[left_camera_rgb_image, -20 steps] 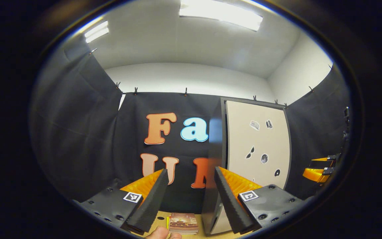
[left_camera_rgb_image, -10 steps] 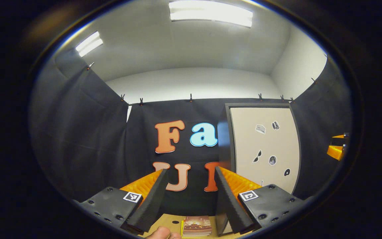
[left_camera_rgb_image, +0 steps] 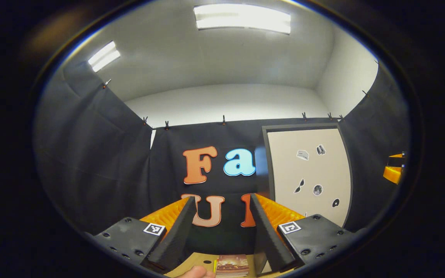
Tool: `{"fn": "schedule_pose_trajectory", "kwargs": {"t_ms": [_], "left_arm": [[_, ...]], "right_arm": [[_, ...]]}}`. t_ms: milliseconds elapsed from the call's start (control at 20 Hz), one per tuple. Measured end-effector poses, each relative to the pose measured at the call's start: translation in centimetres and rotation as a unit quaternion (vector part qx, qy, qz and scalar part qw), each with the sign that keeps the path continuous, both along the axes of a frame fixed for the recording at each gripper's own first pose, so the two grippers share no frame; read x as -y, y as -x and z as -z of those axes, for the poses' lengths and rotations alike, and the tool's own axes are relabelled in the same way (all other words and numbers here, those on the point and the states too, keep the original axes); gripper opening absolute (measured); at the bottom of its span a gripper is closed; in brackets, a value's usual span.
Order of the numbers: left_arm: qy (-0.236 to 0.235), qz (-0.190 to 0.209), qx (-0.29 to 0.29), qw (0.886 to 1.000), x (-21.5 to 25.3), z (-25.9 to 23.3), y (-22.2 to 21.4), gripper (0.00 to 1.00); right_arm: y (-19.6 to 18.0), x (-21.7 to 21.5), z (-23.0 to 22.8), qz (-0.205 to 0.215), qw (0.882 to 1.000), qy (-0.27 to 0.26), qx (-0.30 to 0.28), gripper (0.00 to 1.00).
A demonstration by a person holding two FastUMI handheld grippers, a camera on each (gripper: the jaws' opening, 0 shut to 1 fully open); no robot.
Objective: Open the cabinet door with the right hand, grasp the bottle in the cabinet with the left hand and place it on the coaster, then close the cabinet door with the right hand.
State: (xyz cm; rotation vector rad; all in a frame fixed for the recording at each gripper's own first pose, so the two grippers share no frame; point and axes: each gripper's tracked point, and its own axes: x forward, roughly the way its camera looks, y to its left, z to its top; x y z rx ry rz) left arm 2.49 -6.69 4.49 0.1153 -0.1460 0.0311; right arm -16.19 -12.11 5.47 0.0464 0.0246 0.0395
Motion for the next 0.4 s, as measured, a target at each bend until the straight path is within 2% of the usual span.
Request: {"fn": "schedule_pose_trajectory", "kwargs": {"t_ms": [150,350,400], "left_arm": [[0.000,0.020,0.000,1.000,1.0,-0.1,0.7,0.91],[-0.007,0.012,0.018,1.000,0.8,-0.8,1.4,0.89],[-0.006,0.012,0.019,1.000,0.8,-0.8,1.4,0.92]], "right_arm": [[0.2,-0.2,0.6,-0.009,1.000,-0.002,-0.005,0.94],[0.0,0.0,0.9,-0.006,1.000,-0.003,-0.010,0.94],[0.1,0.0,0.9,-0.007,1.000,-0.003,-0.009,0.94]]}}
